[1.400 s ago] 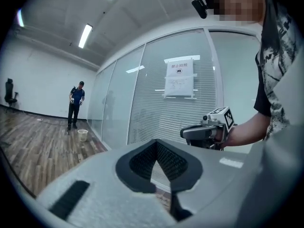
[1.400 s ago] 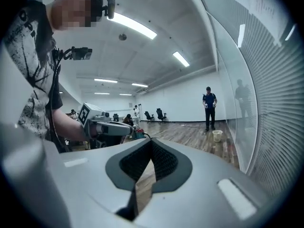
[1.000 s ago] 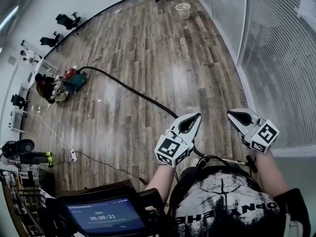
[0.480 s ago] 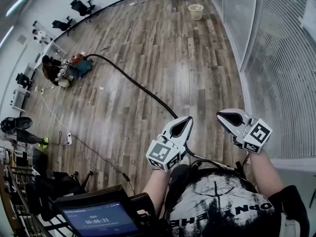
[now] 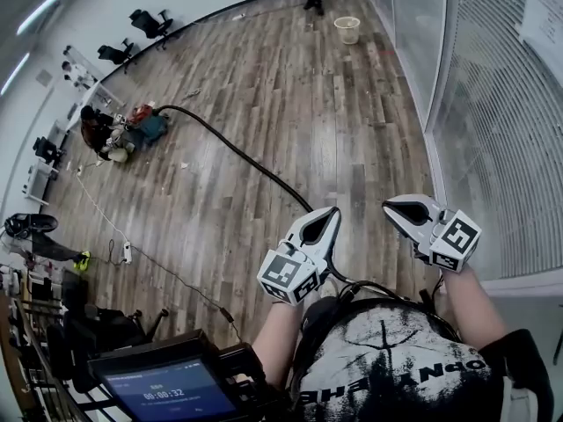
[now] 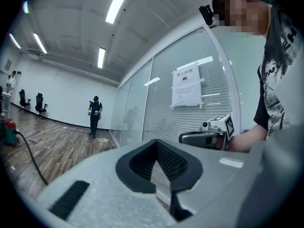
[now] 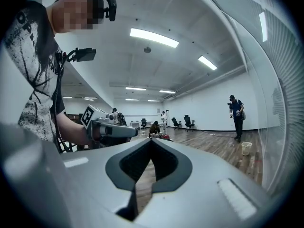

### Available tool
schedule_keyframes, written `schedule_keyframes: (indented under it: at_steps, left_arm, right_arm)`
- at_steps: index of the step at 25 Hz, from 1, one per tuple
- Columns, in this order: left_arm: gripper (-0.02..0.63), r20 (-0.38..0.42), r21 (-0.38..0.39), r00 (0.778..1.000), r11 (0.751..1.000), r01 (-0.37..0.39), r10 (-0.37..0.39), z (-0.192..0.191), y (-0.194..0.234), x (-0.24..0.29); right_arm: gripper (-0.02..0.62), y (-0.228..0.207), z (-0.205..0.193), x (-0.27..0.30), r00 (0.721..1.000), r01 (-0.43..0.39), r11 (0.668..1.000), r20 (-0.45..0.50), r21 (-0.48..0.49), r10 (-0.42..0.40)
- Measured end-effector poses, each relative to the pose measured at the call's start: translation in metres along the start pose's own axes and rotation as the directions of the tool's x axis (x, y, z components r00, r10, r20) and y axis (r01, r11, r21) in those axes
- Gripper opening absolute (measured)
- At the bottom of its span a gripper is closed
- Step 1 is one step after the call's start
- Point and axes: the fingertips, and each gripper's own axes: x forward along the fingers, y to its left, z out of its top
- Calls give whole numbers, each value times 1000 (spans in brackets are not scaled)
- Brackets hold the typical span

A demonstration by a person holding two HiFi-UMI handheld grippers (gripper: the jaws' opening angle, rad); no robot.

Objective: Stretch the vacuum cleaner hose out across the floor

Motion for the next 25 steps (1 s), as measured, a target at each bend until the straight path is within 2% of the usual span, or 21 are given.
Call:
schedule_keyframes:
  at_steps: [25]
  left_arm:
    - [0,3,5,1000,1000,-14,14,0,-14,-21]
  right_arm:
    - [6,26,-5,-3,999,41,998,-5,-38,-41]
